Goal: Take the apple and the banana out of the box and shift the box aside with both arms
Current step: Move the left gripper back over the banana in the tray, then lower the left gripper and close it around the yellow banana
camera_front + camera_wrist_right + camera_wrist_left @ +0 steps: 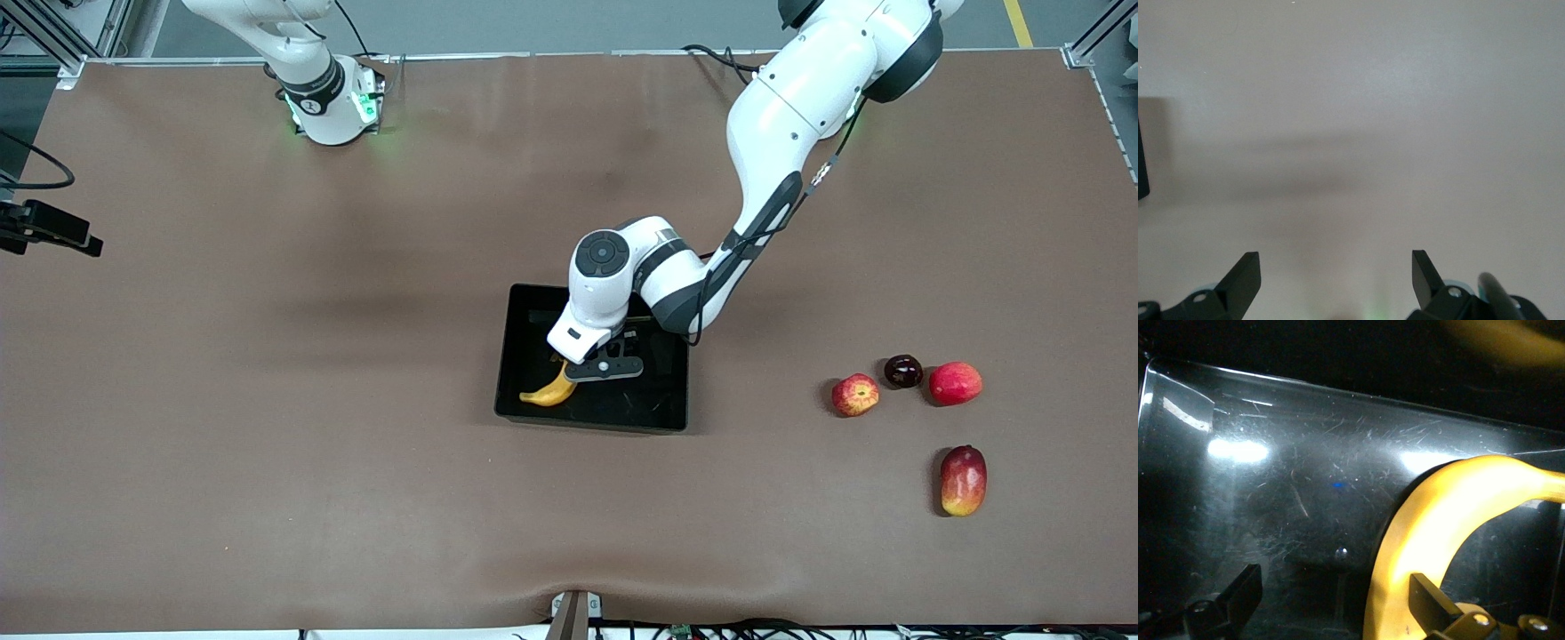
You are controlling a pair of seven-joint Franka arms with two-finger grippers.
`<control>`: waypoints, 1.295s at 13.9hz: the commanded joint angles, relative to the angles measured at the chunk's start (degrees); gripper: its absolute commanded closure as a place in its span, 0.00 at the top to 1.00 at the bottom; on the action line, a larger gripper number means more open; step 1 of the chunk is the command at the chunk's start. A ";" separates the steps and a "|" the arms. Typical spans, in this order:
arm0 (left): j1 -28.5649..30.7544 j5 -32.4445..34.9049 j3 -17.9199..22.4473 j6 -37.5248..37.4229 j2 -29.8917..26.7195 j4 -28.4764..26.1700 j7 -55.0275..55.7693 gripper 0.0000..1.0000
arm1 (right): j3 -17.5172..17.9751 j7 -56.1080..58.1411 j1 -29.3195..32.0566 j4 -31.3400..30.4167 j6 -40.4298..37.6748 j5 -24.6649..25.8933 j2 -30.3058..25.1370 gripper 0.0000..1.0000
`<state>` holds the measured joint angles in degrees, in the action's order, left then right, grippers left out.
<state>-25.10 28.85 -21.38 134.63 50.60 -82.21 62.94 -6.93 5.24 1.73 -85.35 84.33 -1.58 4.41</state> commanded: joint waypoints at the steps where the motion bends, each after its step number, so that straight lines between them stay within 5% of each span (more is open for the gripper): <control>1: -0.92 0.51 0.98 0.45 0.64 1.44 -0.97 1.00 | 0.42 0.47 0.91 1.24 -0.48 0.26 0.51 1.00; 18: -1.09 -0.19 0.90 3.87 1.26 4.87 -2.64 1.00 | 0.51 0.56 1.35 1.24 -0.22 -0.09 2.96 1.00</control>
<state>-25.50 28.85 -20.81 136.62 50.64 -78.77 60.72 -6.95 5.24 2.11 -85.32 84.36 -1.58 5.93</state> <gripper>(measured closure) 0.000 0.000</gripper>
